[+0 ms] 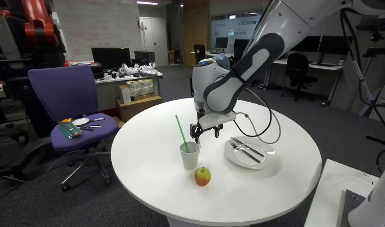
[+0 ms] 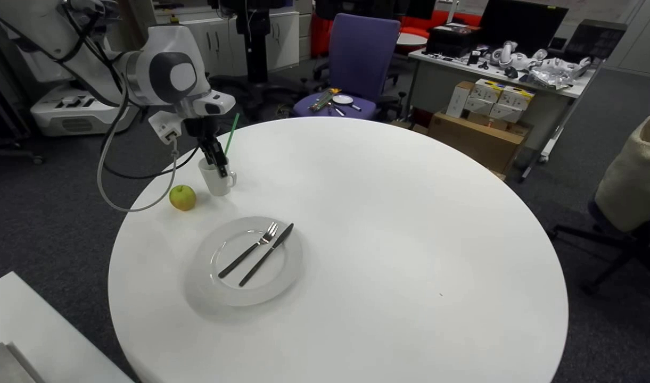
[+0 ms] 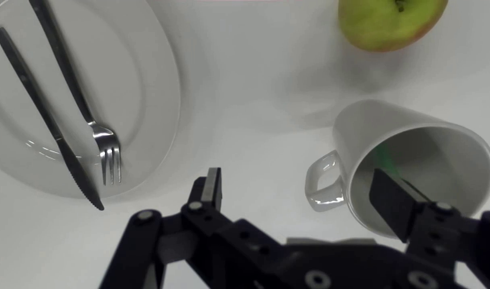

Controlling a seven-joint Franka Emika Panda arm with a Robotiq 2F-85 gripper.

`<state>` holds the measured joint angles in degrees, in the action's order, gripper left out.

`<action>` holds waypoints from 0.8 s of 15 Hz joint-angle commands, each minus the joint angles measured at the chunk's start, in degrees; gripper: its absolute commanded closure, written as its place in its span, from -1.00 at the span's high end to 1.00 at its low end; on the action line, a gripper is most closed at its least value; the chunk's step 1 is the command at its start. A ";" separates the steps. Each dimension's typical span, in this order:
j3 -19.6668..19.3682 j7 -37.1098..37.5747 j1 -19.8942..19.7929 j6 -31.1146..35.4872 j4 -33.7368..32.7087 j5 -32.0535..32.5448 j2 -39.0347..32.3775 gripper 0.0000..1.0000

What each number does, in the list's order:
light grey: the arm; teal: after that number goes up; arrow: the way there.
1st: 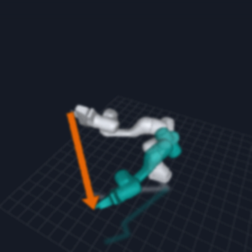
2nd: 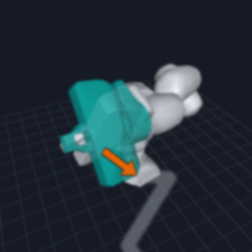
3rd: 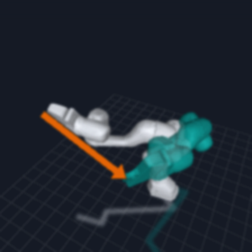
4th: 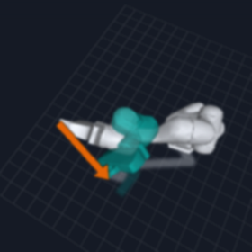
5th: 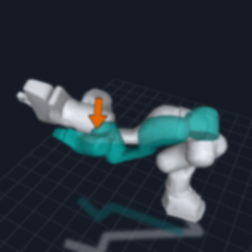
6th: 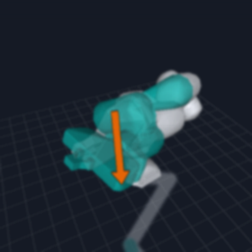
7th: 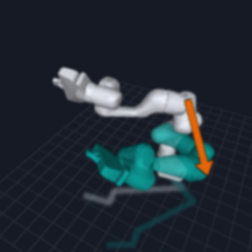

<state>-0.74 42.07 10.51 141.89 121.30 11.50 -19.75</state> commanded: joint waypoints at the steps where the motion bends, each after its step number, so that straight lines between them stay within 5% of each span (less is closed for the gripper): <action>1: -0.58 -0.30 0.58 -0.07 -0.05 -0.37 -0.27 1.00; 12: -0.57 1.68 0.86 0.92 -1.85 -1.84 -2.75 1.00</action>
<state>-0.81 42.38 10.54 142.07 121.20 11.13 -21.02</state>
